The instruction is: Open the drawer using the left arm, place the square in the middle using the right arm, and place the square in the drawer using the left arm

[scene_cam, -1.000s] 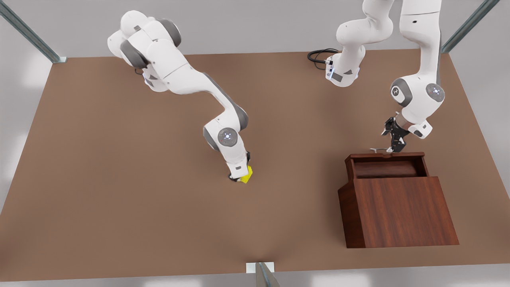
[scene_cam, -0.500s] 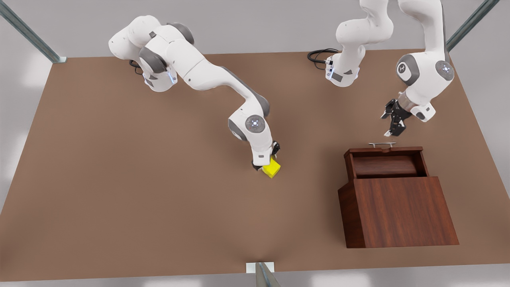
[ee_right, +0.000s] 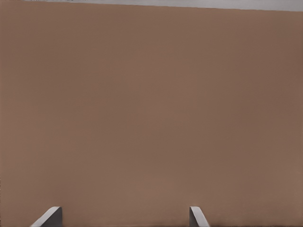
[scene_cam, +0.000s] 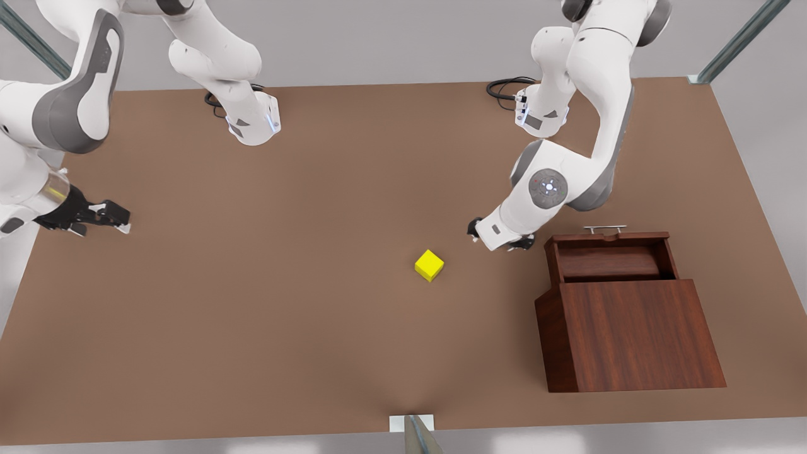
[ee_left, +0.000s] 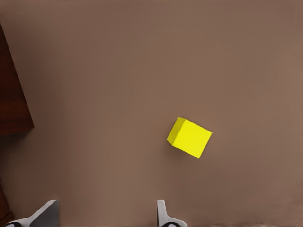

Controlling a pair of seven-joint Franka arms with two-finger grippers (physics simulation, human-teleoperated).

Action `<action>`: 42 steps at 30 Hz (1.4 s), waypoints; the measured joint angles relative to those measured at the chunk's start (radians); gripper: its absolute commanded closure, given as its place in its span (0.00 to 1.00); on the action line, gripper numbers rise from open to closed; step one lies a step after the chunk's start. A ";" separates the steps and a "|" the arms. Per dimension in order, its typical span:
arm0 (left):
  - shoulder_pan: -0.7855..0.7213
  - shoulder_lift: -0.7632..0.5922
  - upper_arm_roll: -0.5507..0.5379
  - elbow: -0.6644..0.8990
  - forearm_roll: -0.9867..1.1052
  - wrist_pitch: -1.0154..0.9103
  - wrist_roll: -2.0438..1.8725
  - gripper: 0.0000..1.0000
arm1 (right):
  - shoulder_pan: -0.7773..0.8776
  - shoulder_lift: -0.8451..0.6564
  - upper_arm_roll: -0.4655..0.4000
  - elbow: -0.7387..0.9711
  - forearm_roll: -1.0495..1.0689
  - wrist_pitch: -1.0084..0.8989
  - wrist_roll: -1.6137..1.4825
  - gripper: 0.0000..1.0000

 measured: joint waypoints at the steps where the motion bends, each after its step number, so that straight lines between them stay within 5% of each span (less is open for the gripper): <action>1: -0.008 0.080 0.000 0.087 0.004 -0.003 0.010 0.00 | 0.042 0.008 0.001 0.021 0.000 -0.016 0.002 0.00; 5: -0.124 0.227 0.000 0.192 0.119 0.056 0.047 0.00 | 0.022 0.066 0.002 0.062 0.016 -0.009 0.004 0.00; 14: -0.236 0.325 0.003 0.193 0.234 0.140 -0.005 0.00 | 0.025 0.092 -0.016 0.119 0.021 -0.005 0.005 0.00; 34: -0.249 0.472 0.009 0.192 0.314 0.253 -0.021 0.00 | 0.024 0.095 -0.016 0.122 0.020 0.000 0.005 0.00; 38: -0.249 0.477 0.011 0.192 0.329 0.254 -0.022 0.23 | 0.024 0.099 -0.016 0.132 0.020 0.000 0.005 0.00; 42: -0.249 0.483 0.011 0.192 0.336 0.256 -0.021 0.26 | 0.024 0.101 -0.016 0.133 0.021 0.000 0.005 0.00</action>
